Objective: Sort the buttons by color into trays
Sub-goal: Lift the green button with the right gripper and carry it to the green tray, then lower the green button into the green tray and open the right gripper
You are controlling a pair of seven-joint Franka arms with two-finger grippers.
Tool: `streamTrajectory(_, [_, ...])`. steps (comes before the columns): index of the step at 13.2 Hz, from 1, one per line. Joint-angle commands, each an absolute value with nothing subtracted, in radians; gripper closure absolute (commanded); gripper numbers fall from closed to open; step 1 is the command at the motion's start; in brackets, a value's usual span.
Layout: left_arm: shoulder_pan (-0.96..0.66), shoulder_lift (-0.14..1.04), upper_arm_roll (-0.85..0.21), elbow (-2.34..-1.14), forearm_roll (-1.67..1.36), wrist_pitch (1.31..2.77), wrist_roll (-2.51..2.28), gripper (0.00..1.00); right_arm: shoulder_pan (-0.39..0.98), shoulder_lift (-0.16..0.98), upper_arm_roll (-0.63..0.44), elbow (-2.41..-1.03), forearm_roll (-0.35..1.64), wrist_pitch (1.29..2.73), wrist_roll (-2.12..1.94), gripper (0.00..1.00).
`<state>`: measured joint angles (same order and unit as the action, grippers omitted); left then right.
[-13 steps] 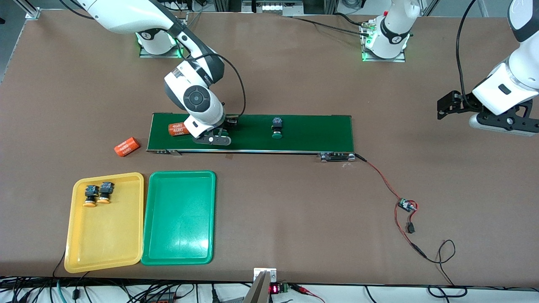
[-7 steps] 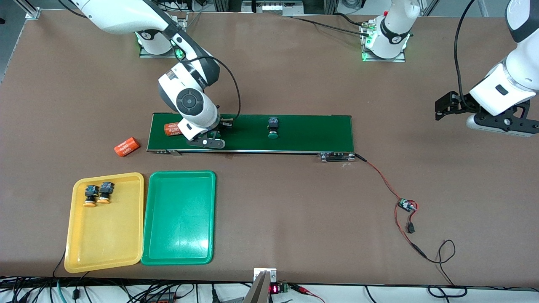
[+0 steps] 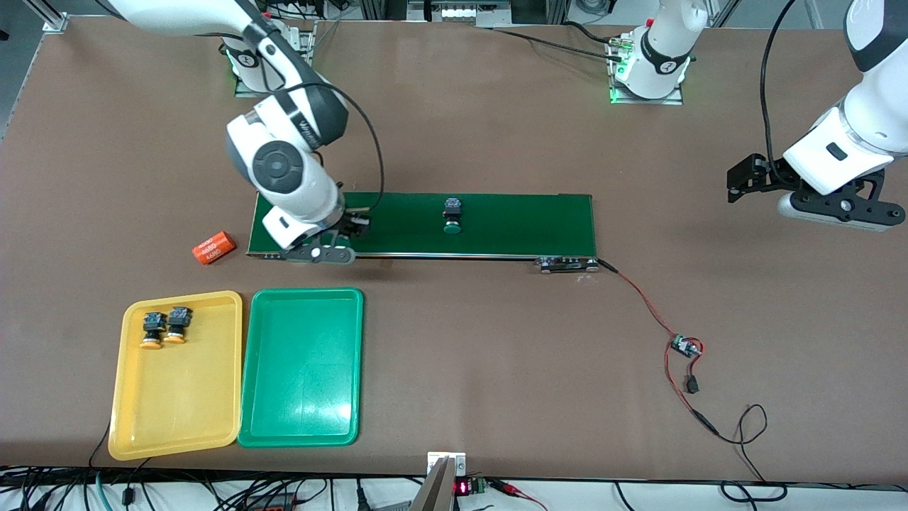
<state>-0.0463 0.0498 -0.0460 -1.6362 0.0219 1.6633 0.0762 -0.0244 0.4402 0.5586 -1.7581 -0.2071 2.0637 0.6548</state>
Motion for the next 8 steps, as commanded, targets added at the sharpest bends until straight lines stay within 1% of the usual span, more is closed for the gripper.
streamTrajectory(1, [-0.051,0.067,-0.048,-1.605,0.040,1.657,0.061,0.00,-0.034,0.451,0.496,-1.672,-0.201,2.046,0.531,0.73])
streamTrajectory(4, [-0.051,0.067,-0.048,-1.605,0.040,1.657,0.061,0.00,-0.041,0.468,0.405,-1.646,-0.198,2.057,0.408,0.73])
streamTrajectory(8, [-0.052,0.069,-0.048,-1.605,0.040,1.657,0.061,0.00,-0.078,0.488,0.362,-1.588,-0.184,2.100,0.290,0.73])
